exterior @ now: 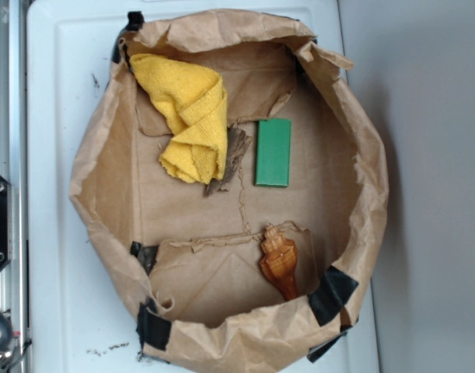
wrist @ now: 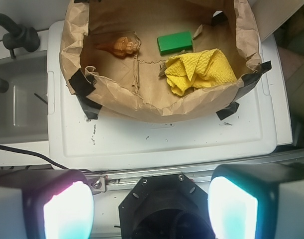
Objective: Grab the yellow cloth.
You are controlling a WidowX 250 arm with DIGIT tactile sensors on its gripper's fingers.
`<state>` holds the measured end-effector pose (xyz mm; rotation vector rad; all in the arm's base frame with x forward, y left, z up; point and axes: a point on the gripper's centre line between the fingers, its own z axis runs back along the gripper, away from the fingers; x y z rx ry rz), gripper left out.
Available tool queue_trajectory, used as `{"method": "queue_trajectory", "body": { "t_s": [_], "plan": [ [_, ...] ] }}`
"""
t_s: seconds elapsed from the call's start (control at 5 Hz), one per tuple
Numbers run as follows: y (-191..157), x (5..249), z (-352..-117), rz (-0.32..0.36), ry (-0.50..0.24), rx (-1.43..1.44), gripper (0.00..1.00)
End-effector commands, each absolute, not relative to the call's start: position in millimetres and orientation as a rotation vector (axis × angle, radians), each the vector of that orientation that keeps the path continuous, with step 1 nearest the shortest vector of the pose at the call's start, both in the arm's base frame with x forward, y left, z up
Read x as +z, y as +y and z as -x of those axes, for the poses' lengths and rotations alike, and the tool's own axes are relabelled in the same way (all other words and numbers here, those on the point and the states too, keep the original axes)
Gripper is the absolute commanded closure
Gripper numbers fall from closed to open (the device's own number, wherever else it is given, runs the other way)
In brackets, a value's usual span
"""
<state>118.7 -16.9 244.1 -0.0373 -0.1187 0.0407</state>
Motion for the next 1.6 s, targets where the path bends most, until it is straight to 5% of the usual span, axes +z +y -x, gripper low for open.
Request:
{"method": "queue_trajectory", "body": {
  "t_s": [0.0,0.6,0.8,1.4],
  "plan": [
    [-17,244,-119,0.037,-0.119,0.041,0.0],
    [-5,222,-227,0.035,-0.092,0.022,0.0],
    [15,198,-256,-0.001,-0.017,-0.102,0.0],
    [15,198,-256,-0.001,-0.017,-0.102,0.0]
  ]
}}
